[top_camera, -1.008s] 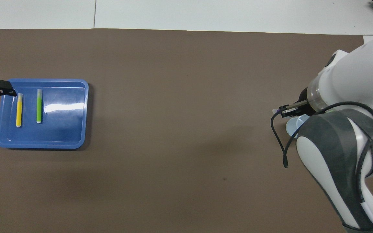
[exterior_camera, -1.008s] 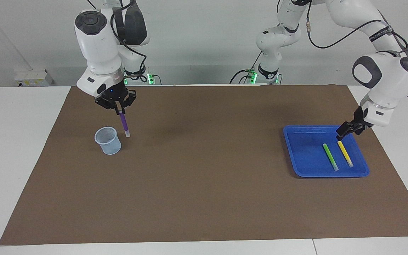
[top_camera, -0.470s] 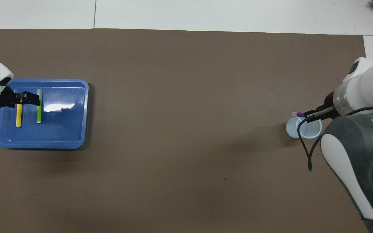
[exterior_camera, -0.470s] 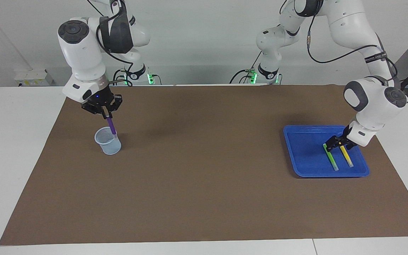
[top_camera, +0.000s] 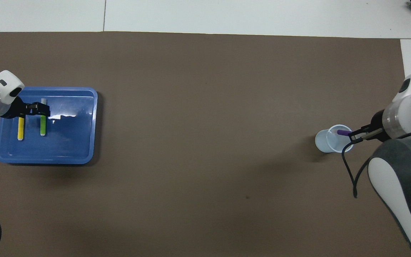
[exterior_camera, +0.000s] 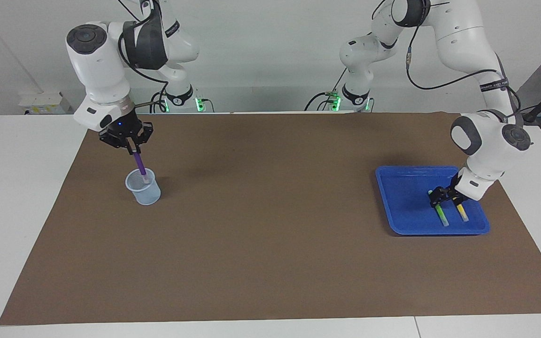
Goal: Transfer and insert pens with both arms
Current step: 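Insert the purple pen into the cup while the left gripper reaches the green pen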
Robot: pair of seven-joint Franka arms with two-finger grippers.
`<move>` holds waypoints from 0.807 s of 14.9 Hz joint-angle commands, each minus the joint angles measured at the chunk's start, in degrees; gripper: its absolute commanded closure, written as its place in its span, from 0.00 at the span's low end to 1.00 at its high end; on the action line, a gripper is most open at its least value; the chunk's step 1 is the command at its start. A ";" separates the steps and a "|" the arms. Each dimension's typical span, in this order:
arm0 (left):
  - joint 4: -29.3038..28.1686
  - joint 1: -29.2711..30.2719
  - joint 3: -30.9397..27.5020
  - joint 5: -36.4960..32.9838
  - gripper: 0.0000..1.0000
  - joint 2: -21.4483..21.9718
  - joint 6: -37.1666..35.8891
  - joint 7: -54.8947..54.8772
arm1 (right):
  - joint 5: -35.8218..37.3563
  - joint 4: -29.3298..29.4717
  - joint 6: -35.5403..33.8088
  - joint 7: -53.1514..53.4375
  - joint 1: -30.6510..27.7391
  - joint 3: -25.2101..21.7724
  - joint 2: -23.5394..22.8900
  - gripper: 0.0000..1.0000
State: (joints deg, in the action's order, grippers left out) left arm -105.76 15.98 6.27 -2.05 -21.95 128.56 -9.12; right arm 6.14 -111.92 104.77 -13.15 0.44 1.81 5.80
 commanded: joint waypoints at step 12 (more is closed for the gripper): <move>-3.31 -0.08 -0.38 -1.11 0.29 -0.81 4.86 -0.46 | 1.25 -11.38 8.69 -2.85 -2.73 0.56 5.63 1.00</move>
State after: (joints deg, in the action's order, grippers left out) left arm -107.83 16.00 6.22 -2.10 -22.93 131.96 -9.15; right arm 6.14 -119.76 110.89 -14.86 -1.19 1.80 8.89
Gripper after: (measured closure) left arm 0.203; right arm 0.815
